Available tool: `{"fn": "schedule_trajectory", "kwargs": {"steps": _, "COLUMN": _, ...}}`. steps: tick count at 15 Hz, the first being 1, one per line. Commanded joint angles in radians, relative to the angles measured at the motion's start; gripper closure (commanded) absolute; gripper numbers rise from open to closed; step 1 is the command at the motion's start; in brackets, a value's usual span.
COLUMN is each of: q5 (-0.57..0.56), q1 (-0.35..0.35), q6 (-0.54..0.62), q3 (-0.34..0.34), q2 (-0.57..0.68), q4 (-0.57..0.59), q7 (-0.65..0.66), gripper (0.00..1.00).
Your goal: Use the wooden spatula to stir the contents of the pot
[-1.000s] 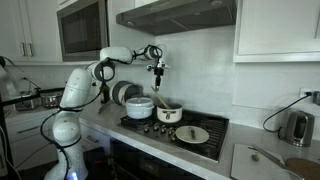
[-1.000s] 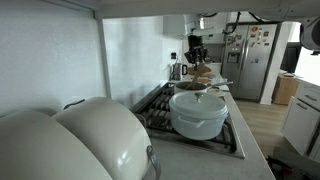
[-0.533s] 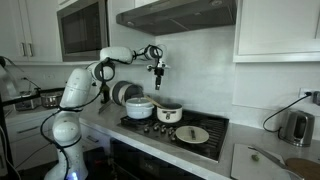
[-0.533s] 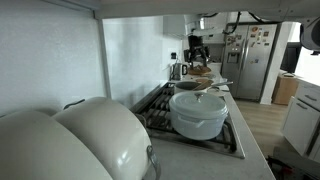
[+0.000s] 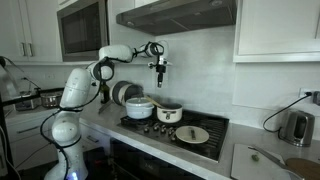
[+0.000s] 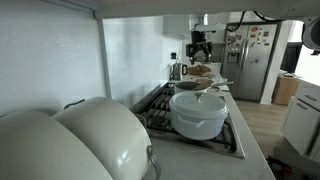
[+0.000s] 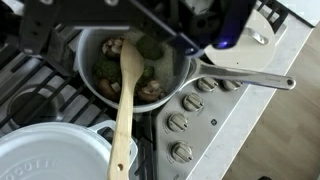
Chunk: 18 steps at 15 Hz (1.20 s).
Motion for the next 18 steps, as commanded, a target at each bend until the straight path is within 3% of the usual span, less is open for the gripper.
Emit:
{"fn": "schedule_trajectory", "kwargs": {"steps": 1, "q5": 0.059, "q1": -0.059, "q6": 0.010, "q3": -0.014, "q2": -0.055, "q4": -0.011, "q7": -0.017, "gripper": 0.00}}
{"fn": "schedule_trajectory", "kwargs": {"steps": 9, "q5": 0.132, "q1": -0.183, "q6": 0.054, "q3": -0.048, "q2": -0.185, "q4": -0.128, "q7": -0.074, "gripper": 0.00}}
{"fn": "schedule_trajectory", "kwargs": {"steps": 11, "q5": 0.128, "q1": -0.196, "q6": 0.089, "q3": -0.056, "q2": -0.216, "q4": -0.180, "q7": -0.078, "gripper": 0.00}}
{"fn": "schedule_trajectory", "kwargs": {"steps": 12, "q5": 0.106, "q1": -0.184, "q6": 0.036, "q3": -0.050, "q2": -0.152, "q4": -0.081, "q7": -0.059, "gripper": 0.00}}
{"fn": "schedule_trajectory", "kwargs": {"steps": 18, "q5": 0.107, "q1": -0.194, "q6": 0.063, "q3": -0.051, "q2": -0.181, "q4": -0.134, "q7": -0.060, "gripper": 0.00}}
